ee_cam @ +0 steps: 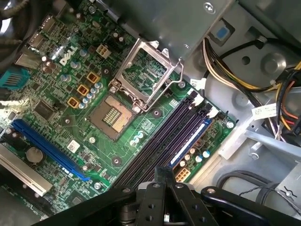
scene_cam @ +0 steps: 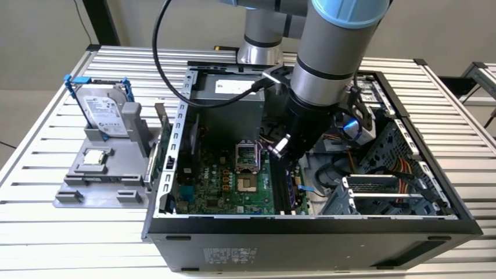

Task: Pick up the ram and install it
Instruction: 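Press down the ram until it locks into place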

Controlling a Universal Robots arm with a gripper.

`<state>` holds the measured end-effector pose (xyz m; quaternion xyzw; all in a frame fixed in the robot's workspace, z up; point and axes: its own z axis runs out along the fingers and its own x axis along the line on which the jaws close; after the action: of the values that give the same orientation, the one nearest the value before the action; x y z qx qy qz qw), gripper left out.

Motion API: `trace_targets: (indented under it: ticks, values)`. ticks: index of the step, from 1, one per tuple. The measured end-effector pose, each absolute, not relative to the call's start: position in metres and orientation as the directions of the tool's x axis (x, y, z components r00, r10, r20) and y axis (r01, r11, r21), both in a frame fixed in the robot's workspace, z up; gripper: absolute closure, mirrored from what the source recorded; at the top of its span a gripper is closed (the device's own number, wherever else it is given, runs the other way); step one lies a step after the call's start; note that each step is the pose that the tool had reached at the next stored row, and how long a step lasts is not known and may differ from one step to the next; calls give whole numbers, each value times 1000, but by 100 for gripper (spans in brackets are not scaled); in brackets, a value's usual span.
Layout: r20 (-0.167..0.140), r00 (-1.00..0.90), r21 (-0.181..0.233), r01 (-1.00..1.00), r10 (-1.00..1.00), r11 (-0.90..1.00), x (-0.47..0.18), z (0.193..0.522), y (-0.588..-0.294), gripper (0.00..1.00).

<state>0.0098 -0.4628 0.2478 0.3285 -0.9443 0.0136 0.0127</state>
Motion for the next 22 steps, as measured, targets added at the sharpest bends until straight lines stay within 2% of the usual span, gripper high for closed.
trace_targets:
  ticks: [22]
  values:
    - [30, -732, -18, -682, -681, 731, 11, 248, -463, 100]
